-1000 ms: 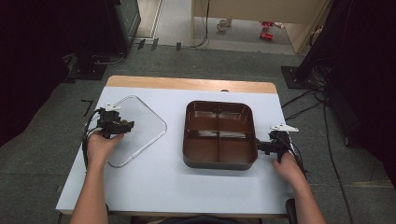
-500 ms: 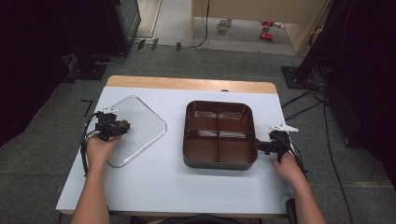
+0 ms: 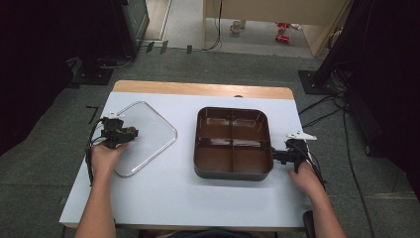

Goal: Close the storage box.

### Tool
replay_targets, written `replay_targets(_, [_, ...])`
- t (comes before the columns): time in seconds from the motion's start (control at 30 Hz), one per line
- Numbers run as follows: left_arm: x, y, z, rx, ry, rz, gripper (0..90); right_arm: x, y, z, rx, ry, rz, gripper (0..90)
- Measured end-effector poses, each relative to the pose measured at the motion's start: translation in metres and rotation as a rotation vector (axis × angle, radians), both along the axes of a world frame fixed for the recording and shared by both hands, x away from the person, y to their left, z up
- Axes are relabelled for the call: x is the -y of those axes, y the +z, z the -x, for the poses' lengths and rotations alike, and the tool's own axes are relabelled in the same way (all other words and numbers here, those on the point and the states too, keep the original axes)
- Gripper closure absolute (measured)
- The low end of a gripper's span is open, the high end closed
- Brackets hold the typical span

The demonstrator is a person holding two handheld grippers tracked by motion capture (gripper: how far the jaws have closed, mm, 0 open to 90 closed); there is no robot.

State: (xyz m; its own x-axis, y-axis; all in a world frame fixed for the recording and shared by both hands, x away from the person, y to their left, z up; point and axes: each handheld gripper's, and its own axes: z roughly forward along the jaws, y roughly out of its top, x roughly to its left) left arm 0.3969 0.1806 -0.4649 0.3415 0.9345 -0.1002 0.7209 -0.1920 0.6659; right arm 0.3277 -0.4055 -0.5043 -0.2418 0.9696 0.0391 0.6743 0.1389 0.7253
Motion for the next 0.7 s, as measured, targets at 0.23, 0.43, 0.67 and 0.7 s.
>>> replay_targets(0.23, [0.011,0.021,0.005,0.054,-0.055,0.002,59.3,0.0,0.0,0.0,0.0,0.0,0.0,12.2])
replay_targets(0.43, [0.022,0.04,0.01,0.083,-0.103,0.023,59.3,0.0,0.0,0.0,0.0,0.0,0.0,12.2])
replay_targets(0.67, [0.033,0.062,0.018,0.127,-0.161,0.039,59.3,0.0,0.0,0.0,0.0,0.001,0.001,12.2])
replay_targets(0.7, [0.035,0.065,0.019,0.13,-0.17,0.04,59.3,0.0,0.0,0.0,0.0,0.001,0.001,12.2])
